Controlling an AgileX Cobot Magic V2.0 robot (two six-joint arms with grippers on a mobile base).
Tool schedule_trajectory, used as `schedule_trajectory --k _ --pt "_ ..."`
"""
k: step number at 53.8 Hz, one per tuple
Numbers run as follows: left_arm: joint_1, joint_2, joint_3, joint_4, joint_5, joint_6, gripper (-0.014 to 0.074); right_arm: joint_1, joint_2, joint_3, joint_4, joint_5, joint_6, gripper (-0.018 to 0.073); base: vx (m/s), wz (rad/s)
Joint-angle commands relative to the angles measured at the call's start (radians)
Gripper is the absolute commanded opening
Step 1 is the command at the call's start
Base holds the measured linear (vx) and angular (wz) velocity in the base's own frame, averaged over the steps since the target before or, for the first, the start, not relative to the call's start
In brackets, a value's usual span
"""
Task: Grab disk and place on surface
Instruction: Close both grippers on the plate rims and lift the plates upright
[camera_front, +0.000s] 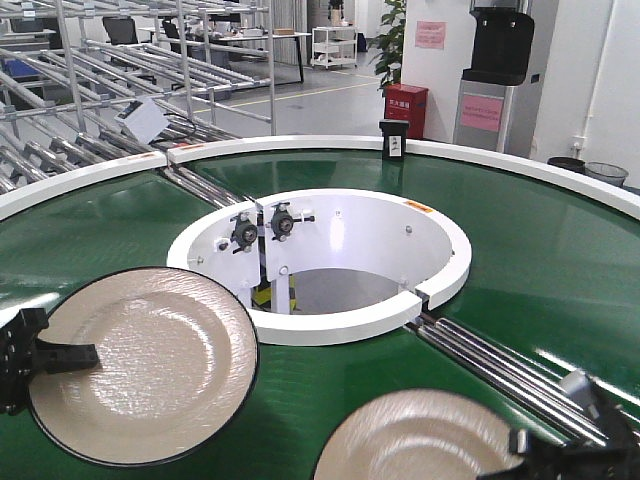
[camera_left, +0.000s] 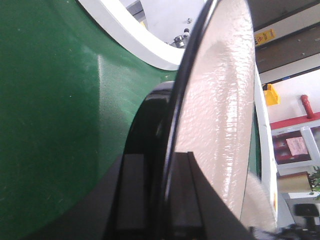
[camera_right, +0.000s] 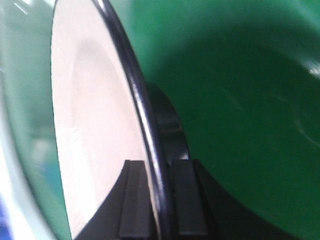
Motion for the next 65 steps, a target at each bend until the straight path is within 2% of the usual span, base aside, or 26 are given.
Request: schedule_trajectory --k 1,6,11,17,24,28,33,39,44,49,65 --pt "-0.001 -0.053 -0.03 -0.086 0.046 -0.009 -0.0005 -0.048 -0.112 -0.025 0.134 0.103 0.086 -0.0008 0.0 0.0" --pt "-0.004 -0.051 -0.03 -0.044 0.018 -0.061 -0.0005 -0.091 -0.187 -0.036 0.153 0.149 0.168 -0.0008 0.0 0.0" --pt "-0.029 -0.051 -0.03 -0.041 0.029 -0.106 -0.0003 -0.094 -0.249 -0.085 0.155 0.154 0.227 -0.0008 0.0 0.0" --pt "-0.098 -0.051 -0.03 -0.043 0.035 -0.117 -0.0001 -0.067 -0.29 -0.198 0.156 0.139 0.311 -0.0008 0.0 0.0" --pt "-0.193 -0.051 -0.03 -0.046 0.008 -0.196 -0.0001 -0.006 -0.287 -0.368 0.142 0.125 0.421 -0.0008 0.0 0.0" --pt "-0.253 -0.051 -0.03 -0.046 -0.018 -0.232 -0.0001 0.049 -0.272 -0.471 0.088 0.083 0.466 -0.0008 0.0 0.0" --pt "-0.326 -0.051 -0.03 -0.046 -0.03 -0.275 -0.0001 0.106 -0.247 -0.575 -0.011 0.018 0.59 -0.0008 0.0 0.0" --pt "-0.411 -0.051 -0.03 -0.098 -0.055 -0.28 -0.0001 0.157 -0.21 -0.653 -0.11 0.008 0.696 -0.0008 0.0 0.0" --pt "-0.463 -0.051 -0.03 -0.157 -0.078 -0.279 -0.0001 0.177 -0.188 -0.673 -0.128 0.008 0.716 -0.0008 0.0 0.0" --pt "-0.493 -0.051 -0.03 -0.168 -0.086 -0.267 -0.0001 0.176 -0.185 -0.672 -0.11 0.007 0.716 -0.0008 0.0 0.0" --pt "-0.497 -0.051 -0.03 -0.168 -0.085 -0.252 -0.0001 0.172 -0.185 -0.672 -0.118 -0.011 0.714 -0.0008 0.0 0.0"
